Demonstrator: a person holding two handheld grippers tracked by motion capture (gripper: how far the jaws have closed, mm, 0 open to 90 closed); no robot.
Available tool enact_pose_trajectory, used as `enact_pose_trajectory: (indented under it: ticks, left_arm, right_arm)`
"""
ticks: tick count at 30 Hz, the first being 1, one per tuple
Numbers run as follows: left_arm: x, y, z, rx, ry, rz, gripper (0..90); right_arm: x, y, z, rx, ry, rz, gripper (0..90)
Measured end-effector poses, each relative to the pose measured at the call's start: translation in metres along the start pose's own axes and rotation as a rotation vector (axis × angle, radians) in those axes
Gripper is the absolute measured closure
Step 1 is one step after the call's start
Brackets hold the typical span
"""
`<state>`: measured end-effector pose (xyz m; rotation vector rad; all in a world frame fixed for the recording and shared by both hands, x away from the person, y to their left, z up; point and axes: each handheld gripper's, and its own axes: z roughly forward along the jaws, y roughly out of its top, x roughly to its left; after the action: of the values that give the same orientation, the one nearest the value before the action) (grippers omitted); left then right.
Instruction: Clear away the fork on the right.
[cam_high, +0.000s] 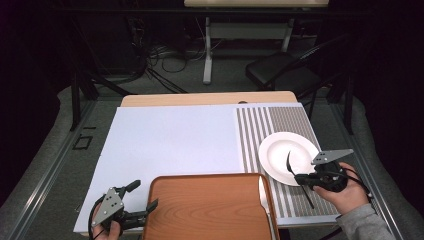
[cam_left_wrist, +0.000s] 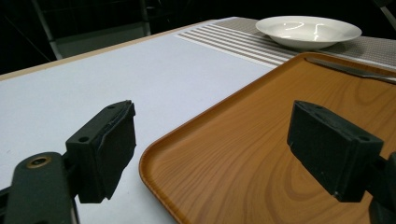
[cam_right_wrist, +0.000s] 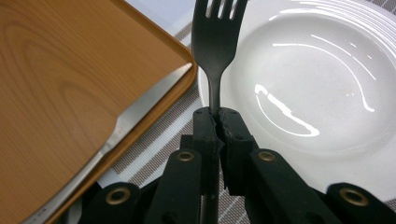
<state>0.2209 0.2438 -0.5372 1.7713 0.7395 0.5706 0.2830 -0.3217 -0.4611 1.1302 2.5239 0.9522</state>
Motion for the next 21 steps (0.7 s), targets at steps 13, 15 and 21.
enact_pose_trajectory:
  ticks: [13, 15, 21]
  left_arm:
    - [0.0, 0.0, 0.0, 0.0, 0.0, 0.002, 15.9]
    - [0.0, 0.0, 0.0, -0.002, 0.001, 0.002, 15.9]
    - [0.0, 0.0, -0.001, 0.001, 0.001, 0.005, 15.9]
  right_arm:
    - [0.018, -0.002, 0.003, -0.077, 0.039, 0.012, 85.9]
    - [0.024, 0.0, 0.006, -0.088, 0.049, -0.008, 85.9]
    - [0.045, 0.006, 0.015, -0.099, 0.088, -0.053, 85.8]
